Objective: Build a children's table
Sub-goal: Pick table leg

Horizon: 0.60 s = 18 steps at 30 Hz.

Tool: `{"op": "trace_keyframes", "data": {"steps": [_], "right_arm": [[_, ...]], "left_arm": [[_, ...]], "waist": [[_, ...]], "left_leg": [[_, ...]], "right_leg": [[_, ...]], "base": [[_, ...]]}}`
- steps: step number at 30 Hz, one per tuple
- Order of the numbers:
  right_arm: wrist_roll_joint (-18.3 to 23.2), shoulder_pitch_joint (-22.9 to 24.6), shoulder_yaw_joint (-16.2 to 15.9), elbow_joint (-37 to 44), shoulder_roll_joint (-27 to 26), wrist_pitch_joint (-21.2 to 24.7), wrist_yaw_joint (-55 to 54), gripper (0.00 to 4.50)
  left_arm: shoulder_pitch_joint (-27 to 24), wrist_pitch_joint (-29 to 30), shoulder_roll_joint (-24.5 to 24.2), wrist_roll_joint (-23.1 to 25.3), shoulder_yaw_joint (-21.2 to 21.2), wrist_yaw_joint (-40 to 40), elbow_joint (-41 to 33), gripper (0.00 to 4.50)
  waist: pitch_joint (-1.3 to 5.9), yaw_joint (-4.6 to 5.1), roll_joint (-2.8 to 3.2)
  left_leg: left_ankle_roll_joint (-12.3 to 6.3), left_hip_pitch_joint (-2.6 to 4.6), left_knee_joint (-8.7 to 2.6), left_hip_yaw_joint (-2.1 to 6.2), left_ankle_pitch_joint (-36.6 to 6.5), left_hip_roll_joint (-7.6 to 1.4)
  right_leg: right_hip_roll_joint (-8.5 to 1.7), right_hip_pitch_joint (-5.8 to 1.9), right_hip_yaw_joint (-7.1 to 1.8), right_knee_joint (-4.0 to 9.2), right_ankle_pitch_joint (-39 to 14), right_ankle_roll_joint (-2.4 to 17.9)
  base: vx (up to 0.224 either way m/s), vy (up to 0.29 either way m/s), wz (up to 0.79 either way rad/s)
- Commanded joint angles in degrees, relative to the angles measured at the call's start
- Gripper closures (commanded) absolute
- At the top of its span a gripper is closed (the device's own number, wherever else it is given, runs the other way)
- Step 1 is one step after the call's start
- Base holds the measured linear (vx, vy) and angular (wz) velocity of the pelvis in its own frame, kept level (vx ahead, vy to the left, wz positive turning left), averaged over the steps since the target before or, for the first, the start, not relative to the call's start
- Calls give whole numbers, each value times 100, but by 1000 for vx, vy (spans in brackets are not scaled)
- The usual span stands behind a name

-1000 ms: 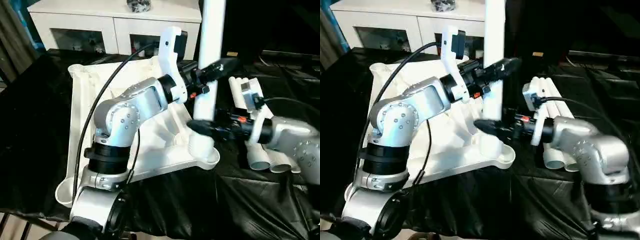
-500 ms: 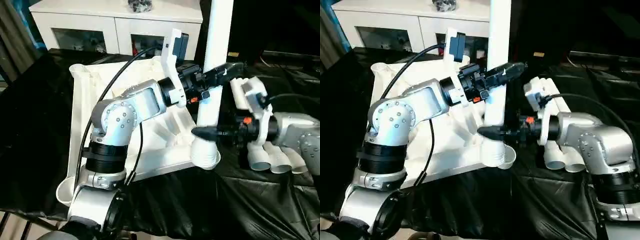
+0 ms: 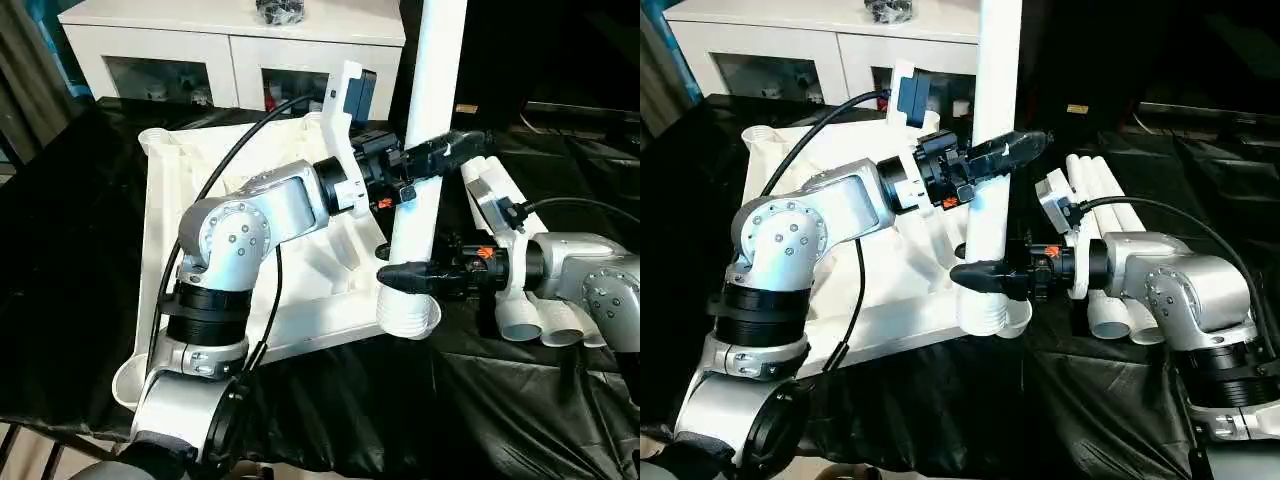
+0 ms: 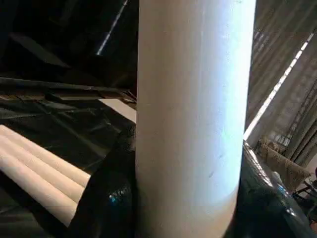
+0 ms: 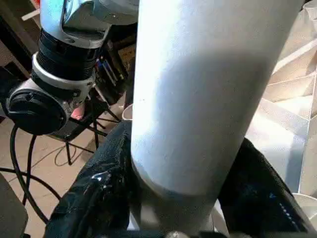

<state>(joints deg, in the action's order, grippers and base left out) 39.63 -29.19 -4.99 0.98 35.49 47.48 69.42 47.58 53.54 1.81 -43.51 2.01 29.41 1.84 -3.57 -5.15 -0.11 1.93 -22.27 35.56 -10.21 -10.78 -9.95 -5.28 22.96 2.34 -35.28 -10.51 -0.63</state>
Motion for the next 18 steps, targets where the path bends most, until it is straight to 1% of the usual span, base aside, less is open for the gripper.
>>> {"op": "trace_keyframes", "data": {"steps": [1, 5, 7, 8, 9, 10, 13, 18], "right_arm": [[-117, -27, -130, -11, 1, -25, 18, 256], [-246, 28, -172, 9, -5, -177, -33, 256], [-354, 48, -200, -11, -27, -298, -95, 256], [-341, 45, -199, -20, -34, -274, -99, 221], [-328, 41, -197, -28, -45, -257, -102, 200], [-318, 36, -192, -40, -59, -244, -110, 186], [-384, 21, -184, -78, -107, -348, -178, 177], [-362, 17, -189, -102, -116, -348, -115, 171]], "left_arm": [[108, 87, 70, -196, -92, 154, -141, 268], [126, 110, 45, -207, -109, 208, -131, 268], [133, 93, 36, -181, -129, 218, -120, 268], [136, 89, 32, -175, -132, 221, -115, 268], [139, 85, 27, -169, -138, 230, -112, 268], [144, 81, 20, -163, -145, 243, -108, 268], [157, 87, 8, -167, -158, 289, -109, 268], [158, 67, -17, -158, -180, 344, -117, 268]], "waist": [[453, -19, -108], [455, -18, -118], [455, -16, -99], [453, -12, -105], [454, -10, -110], [457, -13, -101], [458, -14, -101], [454, -13, -101]], "left_leg": [[-421, 90, -366, 62, -361, -246], [-422, 91, -364, 60, -357, -247], [-404, 92, -363, 62, -362, -245], [-403, 93, -366, 59, -397, -243], [-403, 90, -367, 60, -396, -242], [-404, 92, -365, 63, -382, -247], [-403, 96, -366, 60, -385, -246], [-390, 97, -370, 61, -423, -248]], "right_leg": [[-258, -329, -165, 335, -545, 1576], [-258, -328, -163, 334, -521, 1586], [-256, -324, -163, 330, -517, 1581], [-253, -326, -163, 336, -539, 1583], [-253, -331, -163, 334, -538, 1581], [-256, -329, -163, 331, -508, 1587], [-257, -326, -164, 330, -506, 1600], [-256, -331, -164, 332, -513, 1607]], "base": [[0, 0, 0], [0, 0, 0], [0, 0, 0], [0, 0, 0], [0, 0, 0], [0, 0, 0], [0, 0, 0], [0, 0, 0]]}}
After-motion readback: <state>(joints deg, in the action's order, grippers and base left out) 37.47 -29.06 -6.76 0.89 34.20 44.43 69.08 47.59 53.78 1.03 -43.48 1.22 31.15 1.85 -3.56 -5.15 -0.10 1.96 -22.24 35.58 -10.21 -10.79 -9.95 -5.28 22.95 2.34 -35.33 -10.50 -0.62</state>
